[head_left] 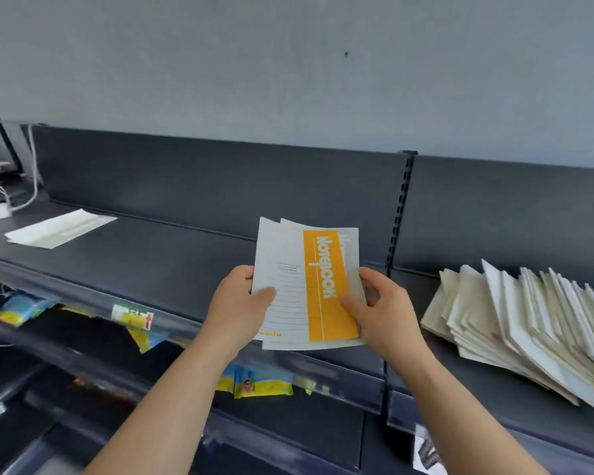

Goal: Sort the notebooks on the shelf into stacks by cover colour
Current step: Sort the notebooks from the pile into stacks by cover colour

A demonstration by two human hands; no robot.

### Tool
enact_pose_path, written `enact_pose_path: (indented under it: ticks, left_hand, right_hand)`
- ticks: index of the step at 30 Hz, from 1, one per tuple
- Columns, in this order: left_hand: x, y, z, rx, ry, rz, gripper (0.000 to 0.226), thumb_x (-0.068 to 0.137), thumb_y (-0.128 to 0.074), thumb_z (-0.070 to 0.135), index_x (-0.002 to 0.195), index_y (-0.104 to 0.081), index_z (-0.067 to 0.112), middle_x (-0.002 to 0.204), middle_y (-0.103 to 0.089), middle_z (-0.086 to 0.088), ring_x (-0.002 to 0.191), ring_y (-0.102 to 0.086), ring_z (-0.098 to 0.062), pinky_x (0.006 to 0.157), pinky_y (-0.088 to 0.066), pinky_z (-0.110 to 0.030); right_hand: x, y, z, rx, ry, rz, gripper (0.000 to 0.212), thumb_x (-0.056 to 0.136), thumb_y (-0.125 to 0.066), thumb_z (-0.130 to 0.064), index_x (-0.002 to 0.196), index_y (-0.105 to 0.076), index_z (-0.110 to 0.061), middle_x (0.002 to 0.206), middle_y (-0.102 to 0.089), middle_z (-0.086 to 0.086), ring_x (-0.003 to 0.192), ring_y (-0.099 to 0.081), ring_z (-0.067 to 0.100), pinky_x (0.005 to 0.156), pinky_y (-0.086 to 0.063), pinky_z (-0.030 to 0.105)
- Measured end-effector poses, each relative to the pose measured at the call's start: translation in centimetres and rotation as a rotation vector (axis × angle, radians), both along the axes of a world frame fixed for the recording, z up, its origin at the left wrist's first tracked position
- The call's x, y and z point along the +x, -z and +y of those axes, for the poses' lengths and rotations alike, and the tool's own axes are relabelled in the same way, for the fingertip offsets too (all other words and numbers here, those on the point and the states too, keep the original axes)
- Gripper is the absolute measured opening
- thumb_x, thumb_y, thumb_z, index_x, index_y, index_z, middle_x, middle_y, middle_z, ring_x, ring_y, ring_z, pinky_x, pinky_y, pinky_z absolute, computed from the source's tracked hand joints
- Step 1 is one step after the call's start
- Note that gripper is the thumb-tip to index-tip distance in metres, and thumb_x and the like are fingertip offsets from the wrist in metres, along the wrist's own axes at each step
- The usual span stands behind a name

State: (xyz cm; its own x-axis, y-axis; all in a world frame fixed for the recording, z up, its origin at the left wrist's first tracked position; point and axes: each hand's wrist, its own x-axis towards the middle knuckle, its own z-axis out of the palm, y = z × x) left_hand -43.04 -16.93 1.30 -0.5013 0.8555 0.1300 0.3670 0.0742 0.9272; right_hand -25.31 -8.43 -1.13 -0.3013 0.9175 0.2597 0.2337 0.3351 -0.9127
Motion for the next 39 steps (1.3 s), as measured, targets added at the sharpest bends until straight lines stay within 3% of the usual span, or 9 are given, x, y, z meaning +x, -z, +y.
enact_pose_path:
  ticks: [4,6,9,15,23,26,31,34,39]
  left_hand:
    - [-6.3,0.3,-2.0,-0.051,-0.028,0.006,0.022,0.089,-0.055,0.011,0.106,-0.064,0.021,0.104,-0.069,0.011,0.095,-0.064,-0.009,0.077,-0.055,-0.033]
    - [-9.0,0.6,-2.8,-0.079,-0.026,-0.03,0.029,0.086,-0.055,0.005,0.106,-0.064,0.024,0.103,-0.069,0.013,0.097,-0.063,-0.008,0.079,-0.055,-0.032]
    - [-12.5,1.0,-3.6,-0.089,-0.033,-0.046,0.038,0.084,-0.052,-0.001,0.111,-0.061,0.025,0.107,-0.068,0.013,0.102,-0.062,-0.009,0.08,-0.054,-0.029]
    - [-19.3,1.7,-3.4,-0.057,-0.134,-0.09,0.04,0.088,-0.051,-0.005,0.114,-0.059,0.026,0.109,-0.066,0.011,0.1,-0.06,-0.007,0.068,-0.048,-0.018]
    - [-28.7,2.2,0.6,-0.084,-0.245,-0.004,0.038,0.09,-0.05,-0.002,0.108,-0.058,0.03,0.112,-0.064,0.01,0.105,-0.059,-0.013,0.074,-0.048,-0.022]
    - [-31.8,2.7,2.0,-0.102,-0.256,0.016,0.039,0.089,-0.05,-0.002,0.112,-0.06,0.028,0.114,-0.065,0.009,0.106,-0.059,-0.015,0.078,-0.05,-0.025]
    - [-36.9,4.1,3.9,-0.131,-0.266,0.015,0.041,0.087,-0.049,-0.004,0.112,-0.059,0.026,0.112,-0.064,0.012,0.104,-0.059,-0.013,0.071,-0.047,-0.018]
    - [-40.4,4.8,4.9,-0.143,-0.258,-0.004,0.047,0.085,-0.051,-0.004,0.123,-0.057,0.023,0.113,-0.064,0.011,0.103,-0.059,-0.011,0.068,-0.047,-0.016]
    - [-46.3,5.5,6.5,-0.136,-0.198,-0.037,0.051,0.083,-0.05,-0.006,0.126,-0.055,0.021,0.113,-0.064,0.009,0.102,-0.06,-0.01,0.067,-0.046,-0.016]
  right_hand:
    - [-6.7,0.7,-1.1,-0.019,-0.044,-0.008,0.028,0.088,-0.063,-0.018,0.11,-0.053,-0.033,0.091,-0.058,-0.024,0.085,-0.061,0.003,0.069,-0.052,0.021]
    - [-9.8,1.1,-1.4,-0.031,-0.06,-0.034,0.029,0.089,-0.062,-0.022,0.115,-0.052,-0.032,0.095,-0.058,-0.019,0.088,-0.061,0.007,0.072,-0.053,0.024]
    - [-13.8,1.3,-1.3,-0.036,-0.106,-0.052,0.027,0.089,-0.061,-0.023,0.112,-0.051,-0.034,0.094,-0.057,-0.02,0.084,-0.059,0.004,0.066,-0.048,0.018]
    - [-22.0,1.7,0.4,-0.039,-0.175,-0.12,0.031,0.089,-0.062,-0.026,0.119,-0.056,-0.028,0.106,-0.062,-0.011,0.094,-0.062,0.011,0.079,-0.055,0.03]
    - [-31.8,2.6,4.9,-0.066,-0.252,-0.178,0.036,0.088,-0.063,-0.027,0.123,-0.053,-0.027,0.102,-0.059,-0.015,0.093,-0.062,0.009,0.082,-0.054,0.029]
    - [-35.0,2.9,6.7,-0.089,-0.267,-0.185,0.039,0.087,-0.064,-0.026,0.124,-0.052,-0.024,0.102,-0.062,-0.012,0.089,-0.063,0.008,0.074,-0.055,0.026]
    - [-39.8,3.2,8.7,-0.161,-0.281,-0.203,0.042,0.087,-0.064,-0.023,0.126,-0.048,-0.022,0.097,-0.064,-0.008,0.083,-0.065,0.008,0.055,-0.047,0.016]
    - [-42.6,3.4,9.3,-0.19,-0.282,-0.231,0.04,0.087,-0.064,-0.021,0.125,-0.05,-0.02,0.096,-0.065,-0.008,0.084,-0.065,0.008,0.056,-0.047,0.016]
    - [-47.6,3.8,9.8,-0.23,-0.205,-0.229,0.033,0.091,-0.058,-0.021,0.123,-0.052,-0.019,0.099,-0.067,-0.008,0.084,-0.065,0.006,0.058,-0.046,0.015]
